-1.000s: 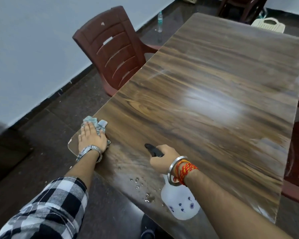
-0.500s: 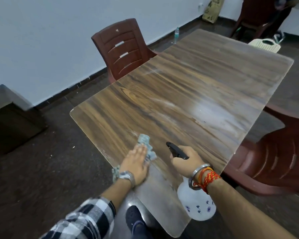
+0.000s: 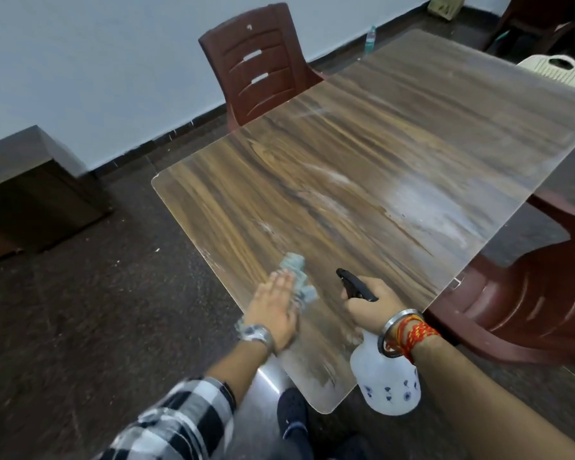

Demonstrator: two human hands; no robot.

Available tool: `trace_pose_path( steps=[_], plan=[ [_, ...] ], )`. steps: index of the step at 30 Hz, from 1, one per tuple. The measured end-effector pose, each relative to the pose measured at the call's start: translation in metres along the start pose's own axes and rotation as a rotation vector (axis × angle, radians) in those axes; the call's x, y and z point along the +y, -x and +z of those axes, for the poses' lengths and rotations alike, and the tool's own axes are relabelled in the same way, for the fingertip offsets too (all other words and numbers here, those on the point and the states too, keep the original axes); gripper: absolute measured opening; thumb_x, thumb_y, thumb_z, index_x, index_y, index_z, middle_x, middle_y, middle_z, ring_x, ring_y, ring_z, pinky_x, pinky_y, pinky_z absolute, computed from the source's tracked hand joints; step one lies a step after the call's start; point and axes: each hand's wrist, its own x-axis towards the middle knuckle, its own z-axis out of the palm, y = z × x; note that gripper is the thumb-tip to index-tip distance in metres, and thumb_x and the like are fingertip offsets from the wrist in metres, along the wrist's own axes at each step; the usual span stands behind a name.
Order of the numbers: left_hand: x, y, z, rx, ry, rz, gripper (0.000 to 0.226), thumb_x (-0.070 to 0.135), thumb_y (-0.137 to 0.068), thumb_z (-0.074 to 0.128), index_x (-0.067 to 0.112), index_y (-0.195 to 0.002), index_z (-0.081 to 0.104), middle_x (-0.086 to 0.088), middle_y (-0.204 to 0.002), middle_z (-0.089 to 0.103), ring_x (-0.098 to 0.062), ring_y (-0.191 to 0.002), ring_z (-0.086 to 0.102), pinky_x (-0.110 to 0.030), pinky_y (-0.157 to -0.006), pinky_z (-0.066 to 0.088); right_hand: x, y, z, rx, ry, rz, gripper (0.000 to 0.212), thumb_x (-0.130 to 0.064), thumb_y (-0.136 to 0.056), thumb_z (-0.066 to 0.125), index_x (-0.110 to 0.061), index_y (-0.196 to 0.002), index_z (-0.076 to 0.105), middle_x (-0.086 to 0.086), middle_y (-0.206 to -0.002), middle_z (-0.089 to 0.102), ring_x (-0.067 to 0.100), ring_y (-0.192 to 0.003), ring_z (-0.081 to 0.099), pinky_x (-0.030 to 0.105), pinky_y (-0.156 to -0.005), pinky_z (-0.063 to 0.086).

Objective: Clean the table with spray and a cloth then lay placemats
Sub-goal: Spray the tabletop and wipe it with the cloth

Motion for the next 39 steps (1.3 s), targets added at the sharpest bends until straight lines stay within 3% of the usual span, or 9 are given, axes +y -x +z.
trace_pose_path(
  steps=[5,10,16,20,24,28,33,36,39],
  plan=[
    [-0.094,-0.056,-0.031,0.087,0.018,-0.334,0.062,0.034,-0.099,0.022,0.009,-0.154,0.008,-0.010,-0.162,0.007,-0.027,-0.149,0.009,-0.042,-0.120,0.013,0.010,-0.003,-0.009,-0.029,0.020,0.019,0.011,-0.007,-0.078,0.054,-0.008,-0.082,0.064,0.003,-0.068,0.057,0.020,-0.064,0.054,0.031,-0.060,0.044],
    [-0.144,-0.092,-0.047,0.147,0.086,-0.541,0.062,0.037,-0.100,0.027,0.011,-0.154,0.013,-0.007,-0.162,0.008,-0.028,-0.148,0.009,-0.047,-0.118,0.016,0.020,-0.020,-0.022,-0.071,0.046,0.041,0.011,-0.014,-0.075,0.055,-0.014,-0.083,0.063,0.000,-0.070,0.057,0.018,-0.063,0.053,0.030,-0.058,0.044],
    [-0.106,-0.087,-0.033,0.125,0.101,-0.629,0.062,0.040,-0.101,0.025,0.014,-0.155,0.009,-0.004,-0.163,0.003,-0.028,-0.149,0.002,-0.045,-0.120,0.008,0.030,-0.037,-0.038,-0.203,0.088,0.012,0.019,-0.019,-0.073,0.052,-0.011,-0.089,0.059,0.003,-0.075,0.053,0.017,-0.063,0.047,0.030,-0.057,0.039],
    [-0.082,-0.103,-0.037,0.111,0.093,-0.739,0.063,0.040,-0.100,0.021,0.013,-0.155,0.008,-0.002,-0.163,0.000,-0.023,-0.149,0.001,-0.042,-0.120,0.004,0.022,-0.057,-0.054,-0.243,0.160,-0.116,0.007,-0.015,-0.074,0.050,-0.010,-0.077,0.051,0.003,-0.067,0.047,0.019,-0.056,0.042,0.029,-0.052,0.034],
    [-0.002,-0.150,-0.028,0.152,0.070,-0.679,0.062,0.038,-0.100,0.020,0.011,-0.155,0.009,-0.004,-0.163,0.003,-0.023,-0.149,0.005,-0.041,-0.120,0.008,0.011,-0.089,-0.100,-0.162,0.090,-0.202,0.013,-0.015,-0.069,0.051,-0.006,-0.076,0.058,0.004,-0.064,0.053,0.023,-0.055,0.050,0.029,-0.052,0.040],
    [0.118,-0.170,-0.011,0.161,0.103,-0.477,0.062,0.036,-0.100,0.024,0.011,-0.155,0.010,-0.006,-0.162,0.008,-0.024,-0.149,0.009,-0.039,-0.119,0.010,-0.007,-0.113,-0.154,-0.017,0.148,-0.284,0.017,-0.025,-0.063,0.051,-0.011,-0.065,0.061,0.009,-0.063,0.054,0.024,-0.053,0.044,0.027,-0.050,0.033],
    [0.217,-0.128,0.023,0.048,0.095,-0.207,0.062,0.044,-0.099,0.015,0.022,-0.155,0.002,0.007,-0.162,-0.003,-0.015,-0.149,-0.003,-0.034,-0.121,0.002,-0.025,-0.129,-0.200,-0.165,0.198,-0.200,0.020,-0.012,-0.077,0.051,-0.026,-0.063,0.049,0.005,-0.062,0.048,0.022,-0.051,0.045,0.025,-0.048,0.037],
    [0.206,-0.128,0.018,0.075,0.097,-0.283,0.060,0.044,-0.100,0.018,0.026,-0.155,-0.001,0.012,-0.160,-0.007,-0.011,-0.149,-0.003,-0.033,-0.120,0.001,-0.030,-0.138,-0.201,-0.250,0.229,-0.226,0.030,-0.012,-0.081,0.050,-0.025,-0.056,0.040,0.003,-0.056,0.043,0.019,-0.045,0.042,0.021,-0.043,0.036],
    [0.182,-0.152,0.002,0.110,0.154,-0.476,0.062,0.042,-0.101,0.020,0.021,-0.155,-0.001,0.005,-0.162,-0.005,-0.014,-0.149,-0.002,-0.033,-0.120,0.001,-0.031,-0.150,-0.193,-0.245,0.170,-0.233,0.015,-0.014,-0.078,0.051,-0.012,-0.063,0.049,0.008,-0.060,0.048,0.021,-0.048,0.047,0.022,-0.042,0.043]
  ],
)
